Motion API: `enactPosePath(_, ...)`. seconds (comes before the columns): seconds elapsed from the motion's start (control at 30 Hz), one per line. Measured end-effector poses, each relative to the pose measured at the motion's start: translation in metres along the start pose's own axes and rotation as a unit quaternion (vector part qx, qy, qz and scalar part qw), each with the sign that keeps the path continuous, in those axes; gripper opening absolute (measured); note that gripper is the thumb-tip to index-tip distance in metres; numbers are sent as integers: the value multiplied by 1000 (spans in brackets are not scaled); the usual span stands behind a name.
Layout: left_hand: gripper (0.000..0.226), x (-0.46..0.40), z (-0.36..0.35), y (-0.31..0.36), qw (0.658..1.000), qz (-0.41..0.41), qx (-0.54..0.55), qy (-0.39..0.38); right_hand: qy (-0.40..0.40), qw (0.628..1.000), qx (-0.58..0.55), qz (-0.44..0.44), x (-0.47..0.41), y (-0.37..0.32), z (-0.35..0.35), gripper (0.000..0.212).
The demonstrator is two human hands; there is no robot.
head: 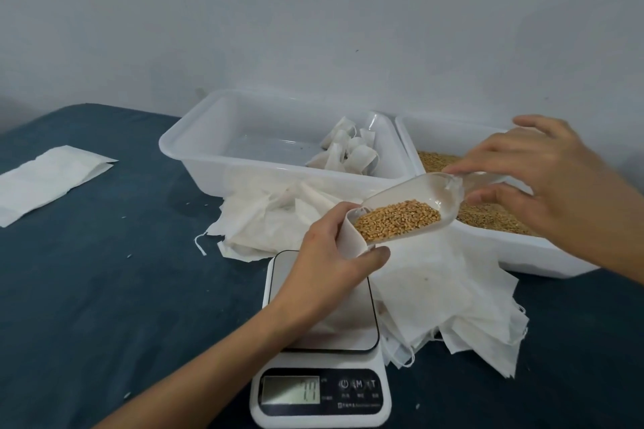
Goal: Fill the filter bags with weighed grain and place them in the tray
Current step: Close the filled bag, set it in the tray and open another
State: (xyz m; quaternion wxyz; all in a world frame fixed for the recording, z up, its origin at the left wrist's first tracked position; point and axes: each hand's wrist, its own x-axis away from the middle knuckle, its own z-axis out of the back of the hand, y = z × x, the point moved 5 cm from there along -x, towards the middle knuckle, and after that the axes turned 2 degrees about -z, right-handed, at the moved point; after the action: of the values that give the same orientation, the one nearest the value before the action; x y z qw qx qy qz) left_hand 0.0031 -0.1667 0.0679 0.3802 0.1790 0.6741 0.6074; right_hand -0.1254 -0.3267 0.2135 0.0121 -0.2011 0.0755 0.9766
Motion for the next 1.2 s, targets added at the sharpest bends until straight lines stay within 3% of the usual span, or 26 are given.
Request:
enactPosePath(0.43,30,-1,-4,-3,999,15,44,6,22,999,27,21,-6,-5,5,30)
enactPosePath(1.2,47,-3,2,-8,999,16,3,27,52,995,71,48,-1,0,-1,30)
